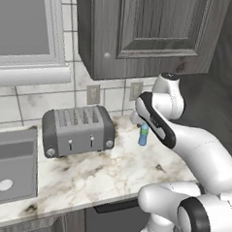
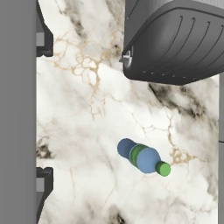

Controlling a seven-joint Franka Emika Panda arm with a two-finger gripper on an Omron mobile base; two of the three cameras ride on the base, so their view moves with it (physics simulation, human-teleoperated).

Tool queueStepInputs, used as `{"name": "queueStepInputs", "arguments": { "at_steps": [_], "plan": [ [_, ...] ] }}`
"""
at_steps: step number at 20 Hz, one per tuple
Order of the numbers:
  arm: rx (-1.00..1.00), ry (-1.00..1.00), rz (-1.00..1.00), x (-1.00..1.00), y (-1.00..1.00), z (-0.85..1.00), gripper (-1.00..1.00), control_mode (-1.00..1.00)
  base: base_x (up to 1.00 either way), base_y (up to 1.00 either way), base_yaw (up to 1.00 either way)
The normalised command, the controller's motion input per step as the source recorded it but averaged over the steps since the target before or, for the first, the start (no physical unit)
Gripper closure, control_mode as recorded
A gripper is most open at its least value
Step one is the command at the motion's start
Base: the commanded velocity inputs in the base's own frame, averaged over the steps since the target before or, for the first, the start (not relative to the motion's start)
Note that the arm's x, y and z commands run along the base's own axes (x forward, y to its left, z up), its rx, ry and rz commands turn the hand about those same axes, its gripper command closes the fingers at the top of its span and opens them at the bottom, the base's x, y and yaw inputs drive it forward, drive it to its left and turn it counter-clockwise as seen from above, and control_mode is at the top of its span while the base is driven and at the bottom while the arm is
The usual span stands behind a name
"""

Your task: Move the drinks to the dining counter.

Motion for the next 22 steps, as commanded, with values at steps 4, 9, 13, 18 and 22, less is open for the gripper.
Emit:
{"name": "queueStepInputs", "arguments": {
  "at_steps": [4,9,13,18,22],
  "plan": [
    [0.0,0.0,0.0,0.0,0.0,0.0,-1.0,1.0,0.0,0.0,0.0],
    [0.0,0.0,0.0,0.0,0.0,0.0,-1.0,-1.0,0.0,0.0,0.0],
    [0.0,0.01,0.0,0.0,-0.01,-0.01,-1.0,-1.0,0.0,0.0,0.0],
    [0.0,0.01,0.0,0.06,-0.02,-0.2,-1.0,-1.0,0.0,0.0,0.0],
    [0.0,0.0,0.0,0.0,-0.06,-0.28,-1.0,-1.0,0.0,0.0,0.0]
  ]
}}
